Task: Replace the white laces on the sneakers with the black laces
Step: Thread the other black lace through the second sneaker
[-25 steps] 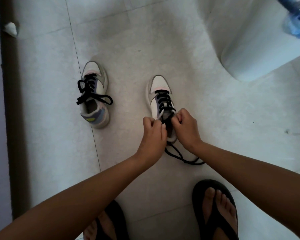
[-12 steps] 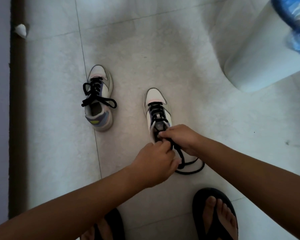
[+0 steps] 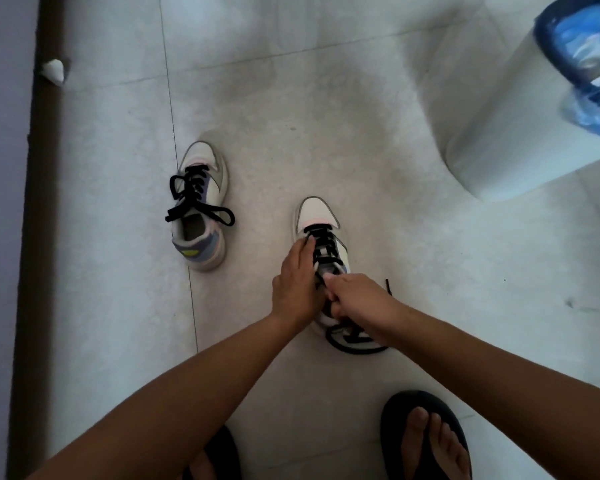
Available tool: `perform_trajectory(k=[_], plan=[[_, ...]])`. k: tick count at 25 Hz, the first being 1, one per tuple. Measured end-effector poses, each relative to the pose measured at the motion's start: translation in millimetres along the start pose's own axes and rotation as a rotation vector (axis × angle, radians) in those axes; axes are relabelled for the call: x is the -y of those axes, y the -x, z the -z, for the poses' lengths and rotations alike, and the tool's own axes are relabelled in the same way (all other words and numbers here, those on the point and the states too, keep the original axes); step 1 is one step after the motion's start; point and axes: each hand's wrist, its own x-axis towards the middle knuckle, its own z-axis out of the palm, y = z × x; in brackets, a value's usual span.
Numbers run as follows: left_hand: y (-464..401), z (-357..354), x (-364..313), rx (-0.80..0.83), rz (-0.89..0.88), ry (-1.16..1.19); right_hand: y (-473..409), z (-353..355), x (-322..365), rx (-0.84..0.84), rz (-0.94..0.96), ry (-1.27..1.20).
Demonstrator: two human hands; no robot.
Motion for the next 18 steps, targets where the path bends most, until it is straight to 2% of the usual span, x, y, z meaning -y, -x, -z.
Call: perform_trajectory(k=[2,5,7,9,10,12,14,16,18], plan=[[3,0,8,0.051,-0.029,-0.049,5,-3,-8,0.037,-0.046,-0.162],[6,-5,0,0.074,-0.016,-0.191,12,1,-21,0.088,0.041,-0.046],[7,-4,-6,0.098,-0.007,-0.180,10,17,-25,0.093,0.073,0.292],[10,-2,2,0.141,-0.063,-0.077,-4,40,-27,-0.095,0.109,0.678],[13,2,7,0.160,-0.085,0.007,-14,50,-26,-0.225,0.160,0.762],[16,13,14,0.092,-0.109,0.175,-32,61,-22,-0.351,0.313,0.694],[5,25,11,-0.054,-0.108,0.215,-49,58,-14,-0.327,0.418,0.604],[-20,36,1,-0.104,-0.149,0.123,-65,51,-6,-0.326,0.454,0.643],[-42,42,-10,-0.027,-0.218,-0.055,-76,47,4,-0.328,0.458,0.721]])
